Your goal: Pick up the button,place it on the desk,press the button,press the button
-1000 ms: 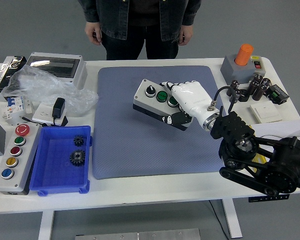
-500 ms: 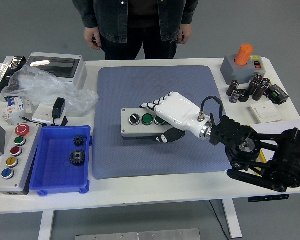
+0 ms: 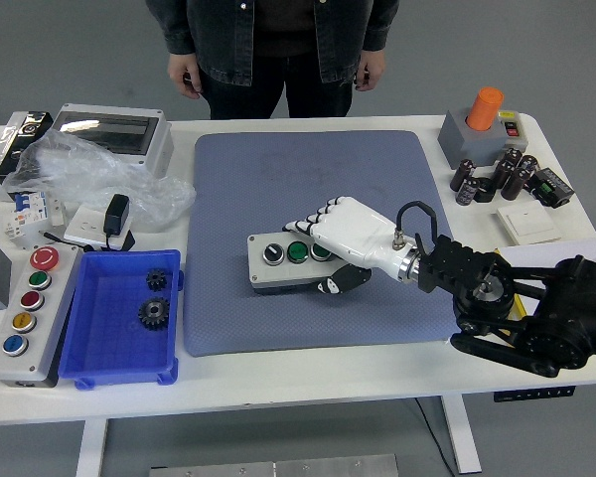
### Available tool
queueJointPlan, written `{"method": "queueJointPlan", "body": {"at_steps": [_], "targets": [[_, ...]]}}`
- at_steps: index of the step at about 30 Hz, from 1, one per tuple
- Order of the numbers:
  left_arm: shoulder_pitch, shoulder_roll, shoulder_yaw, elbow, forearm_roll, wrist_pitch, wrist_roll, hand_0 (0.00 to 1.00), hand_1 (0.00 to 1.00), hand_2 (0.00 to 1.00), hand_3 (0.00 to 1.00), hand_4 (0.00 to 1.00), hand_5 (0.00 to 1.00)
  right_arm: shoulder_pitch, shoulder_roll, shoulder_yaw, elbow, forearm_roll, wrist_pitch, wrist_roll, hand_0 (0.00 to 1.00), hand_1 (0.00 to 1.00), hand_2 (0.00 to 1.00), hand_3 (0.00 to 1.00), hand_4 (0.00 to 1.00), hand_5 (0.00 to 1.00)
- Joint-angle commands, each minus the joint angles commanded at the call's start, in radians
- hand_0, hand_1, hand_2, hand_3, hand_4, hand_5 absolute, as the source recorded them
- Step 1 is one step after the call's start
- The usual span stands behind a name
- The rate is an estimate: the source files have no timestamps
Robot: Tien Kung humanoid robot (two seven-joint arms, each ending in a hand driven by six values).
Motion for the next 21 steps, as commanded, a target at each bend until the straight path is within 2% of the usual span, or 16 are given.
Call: {"method": "queueJointPlan", "body": {"at_steps": [12, 21], "targets": [[-0.001, -0.001, -0.011, 0.002, 0.011, 0.003, -0.008, 0.684, 0.701, 0.634, 0.641, 0.557, 0.425, -0.006, 0.004, 0.008, -0.043, 0.076, 0.007, 0.013, 0.589, 0.619, 0.499, 0.345, 0.550, 0.002], [-0.001, -0.001, -0.011, 0.001, 0.013, 0.005, -0.012, 0.684, 0.701, 0.634, 0.641, 0.555, 0.424, -0.007, 0.007, 0.003, -0.052, 0.073, 0.011, 0.018, 0.587, 0.624, 0.497, 0.346, 0.561, 0.002]]}}
